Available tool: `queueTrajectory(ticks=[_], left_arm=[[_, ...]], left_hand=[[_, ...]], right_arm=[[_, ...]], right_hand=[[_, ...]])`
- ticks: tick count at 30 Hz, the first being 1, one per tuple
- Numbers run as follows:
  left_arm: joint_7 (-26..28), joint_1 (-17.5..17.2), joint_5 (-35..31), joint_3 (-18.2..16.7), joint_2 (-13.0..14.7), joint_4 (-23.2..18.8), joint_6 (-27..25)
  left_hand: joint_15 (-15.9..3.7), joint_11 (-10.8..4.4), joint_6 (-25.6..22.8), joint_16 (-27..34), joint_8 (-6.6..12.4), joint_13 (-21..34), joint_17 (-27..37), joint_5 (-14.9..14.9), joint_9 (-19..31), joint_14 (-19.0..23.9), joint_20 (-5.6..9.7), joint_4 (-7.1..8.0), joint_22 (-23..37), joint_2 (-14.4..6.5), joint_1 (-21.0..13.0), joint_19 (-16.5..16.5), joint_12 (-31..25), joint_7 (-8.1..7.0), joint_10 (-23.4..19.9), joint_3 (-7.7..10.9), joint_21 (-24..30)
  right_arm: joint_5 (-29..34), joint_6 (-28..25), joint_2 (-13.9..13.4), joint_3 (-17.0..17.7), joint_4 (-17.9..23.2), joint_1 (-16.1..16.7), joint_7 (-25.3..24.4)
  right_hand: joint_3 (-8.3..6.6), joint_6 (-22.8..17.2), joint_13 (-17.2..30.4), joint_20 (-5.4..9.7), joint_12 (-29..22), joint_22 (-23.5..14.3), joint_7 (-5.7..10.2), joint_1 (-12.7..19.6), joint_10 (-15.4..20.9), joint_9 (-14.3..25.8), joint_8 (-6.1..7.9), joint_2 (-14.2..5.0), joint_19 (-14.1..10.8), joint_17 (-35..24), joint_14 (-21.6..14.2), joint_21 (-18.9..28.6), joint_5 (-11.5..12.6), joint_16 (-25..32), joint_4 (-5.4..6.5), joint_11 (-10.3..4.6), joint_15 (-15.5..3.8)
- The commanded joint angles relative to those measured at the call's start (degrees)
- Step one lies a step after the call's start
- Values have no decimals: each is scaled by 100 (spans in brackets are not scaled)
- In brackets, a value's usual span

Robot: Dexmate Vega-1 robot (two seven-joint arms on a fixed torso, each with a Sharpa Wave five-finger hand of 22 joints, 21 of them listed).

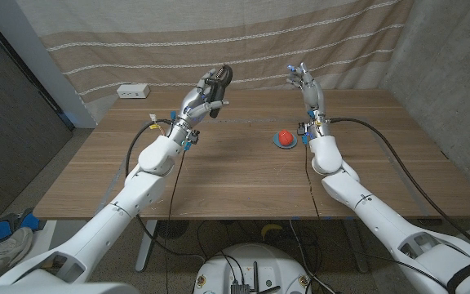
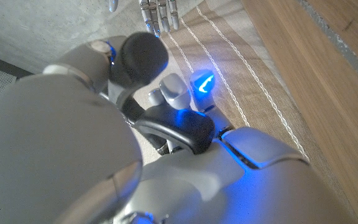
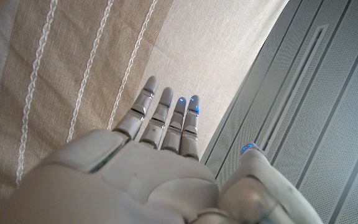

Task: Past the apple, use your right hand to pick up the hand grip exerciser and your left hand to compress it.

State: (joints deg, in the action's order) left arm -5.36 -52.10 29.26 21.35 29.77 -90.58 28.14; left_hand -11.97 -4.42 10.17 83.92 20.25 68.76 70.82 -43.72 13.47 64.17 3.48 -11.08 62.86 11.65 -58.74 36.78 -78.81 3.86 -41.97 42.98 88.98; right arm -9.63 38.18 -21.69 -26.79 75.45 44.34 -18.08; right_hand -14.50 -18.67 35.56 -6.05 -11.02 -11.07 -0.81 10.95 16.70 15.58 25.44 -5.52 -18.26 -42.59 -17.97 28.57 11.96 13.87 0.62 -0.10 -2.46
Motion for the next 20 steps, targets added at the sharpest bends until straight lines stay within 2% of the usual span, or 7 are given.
queueTrajectory(ticks=[1,3,10,14,20], left_arm=[[735,-155,-414,-35,-57,-118,89],[874,-186,-502,-51,-72,-133,78],[1128,-221,-636,-83,-144,-89,137],[1333,-272,-709,-130,-210,-86,172],[1813,-393,-1098,-281,-234,-81,230]], left_hand=[[-2,-31,-569,43,-56,25,1,13,23,10,33,483,-50,-2186,-1024,12,-26,339,14,1542,24],[0,-34,-551,39,-64,-77,0,42,21,-9,15,470,-136,-2198,-1023,-8,53,330,51,1499,12],[3,-3,-519,28,-80,-106,-3,69,19,-36,4,464,-189,-2208,-1022,-51,87,304,53,1471,21],[0,-40,-583,16,-61,-212,-7,78,16,-55,12,471,-316,-2194,-1003,-46,168,262,40,1465,-11],[0,-4,-653,0,-46,-271,-8,98,11,-68,19,450,-419,-2186,-992,-68,225,299,18,1447,12]], right_arm=[[-1033,-396,-184,121,170,51,1053],[-1238,-480,-181,149,162,53,1190],[-1665,-555,-95,224,19,32,1475],[-2021,-426,43,317,-157,28,1678],[-2535,-101,330,590,-376,63,1755]], right_hand=[[-28,196,-92,-81,34,0,13,54,-185,-55,-167,37,74,97,197,-57,-32,-115,-100,43,-73],[-35,214,-112,-43,32,1,15,61,-197,-68,-191,37,94,119,230,-70,-33,-134,-116,51,-47],[-48,227,-153,-54,30,3,8,73,-225,-93,-230,27,141,155,252,-96,-37,-149,-145,64,-24],[-53,229,-182,-48,24,3,-3,69,-236,-110,-255,16,162,175,271,-109,-42,-156,-157,65,-20],[-58,211,-212,-66,16,4,-15,65,-237,-128,-273,7,181,197,291,-123,-46,-163,-170,91,-27]])
